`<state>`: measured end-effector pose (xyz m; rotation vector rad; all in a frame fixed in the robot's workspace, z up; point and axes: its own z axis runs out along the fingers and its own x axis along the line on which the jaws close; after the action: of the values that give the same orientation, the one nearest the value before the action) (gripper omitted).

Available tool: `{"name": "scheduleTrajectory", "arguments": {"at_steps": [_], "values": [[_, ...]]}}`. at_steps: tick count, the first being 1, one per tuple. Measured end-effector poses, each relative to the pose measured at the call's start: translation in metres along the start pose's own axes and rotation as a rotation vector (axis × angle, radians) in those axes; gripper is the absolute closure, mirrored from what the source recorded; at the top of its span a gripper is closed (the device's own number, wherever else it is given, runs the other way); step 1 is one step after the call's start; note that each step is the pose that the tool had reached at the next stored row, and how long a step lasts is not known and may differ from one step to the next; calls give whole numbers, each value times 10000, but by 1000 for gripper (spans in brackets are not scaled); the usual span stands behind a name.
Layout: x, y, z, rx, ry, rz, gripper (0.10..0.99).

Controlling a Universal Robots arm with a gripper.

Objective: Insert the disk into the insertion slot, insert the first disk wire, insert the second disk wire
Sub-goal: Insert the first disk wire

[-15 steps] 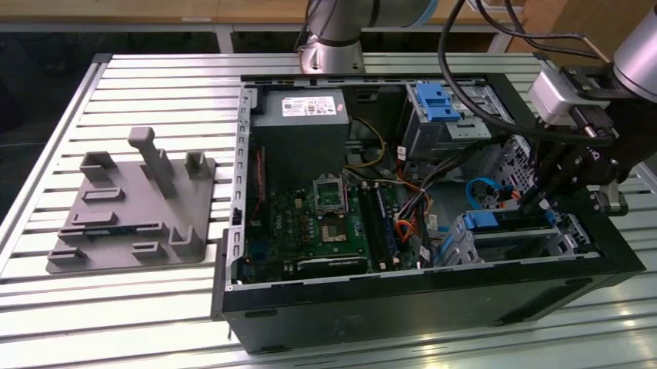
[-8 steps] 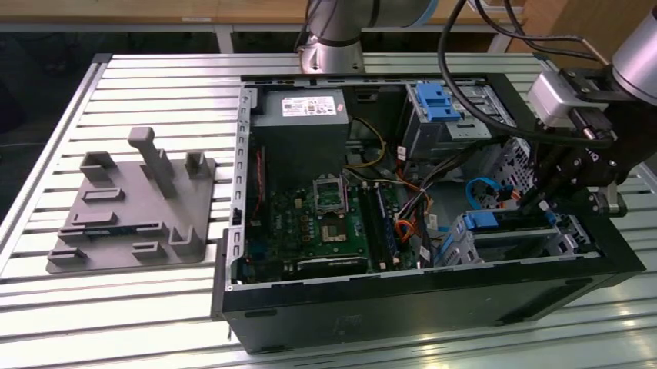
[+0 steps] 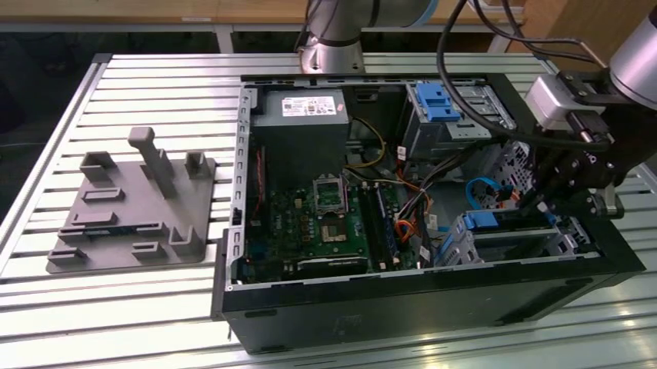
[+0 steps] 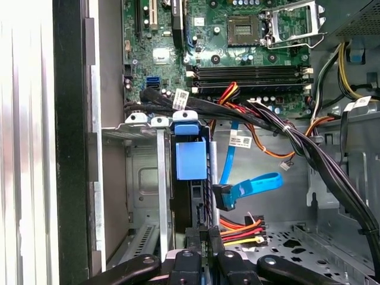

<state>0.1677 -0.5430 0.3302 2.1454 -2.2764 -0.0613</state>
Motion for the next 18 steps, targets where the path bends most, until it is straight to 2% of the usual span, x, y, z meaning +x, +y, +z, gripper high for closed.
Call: {"name": "scheduleTrajectory", "arguments": {"at_steps": [5, 7, 9, 10, 15, 18], "values": [[0, 6, 12, -1, -2, -15, 898], [1, 10, -3, 0, 1, -16, 784], [-2, 16, -64, 1, 1, -14, 784], [-7, 18, -106, 1, -1, -14, 718], [-26, 27, -323, 2, 3, -15, 718], [-27, 27, -325, 2, 2, -14, 718]]}}
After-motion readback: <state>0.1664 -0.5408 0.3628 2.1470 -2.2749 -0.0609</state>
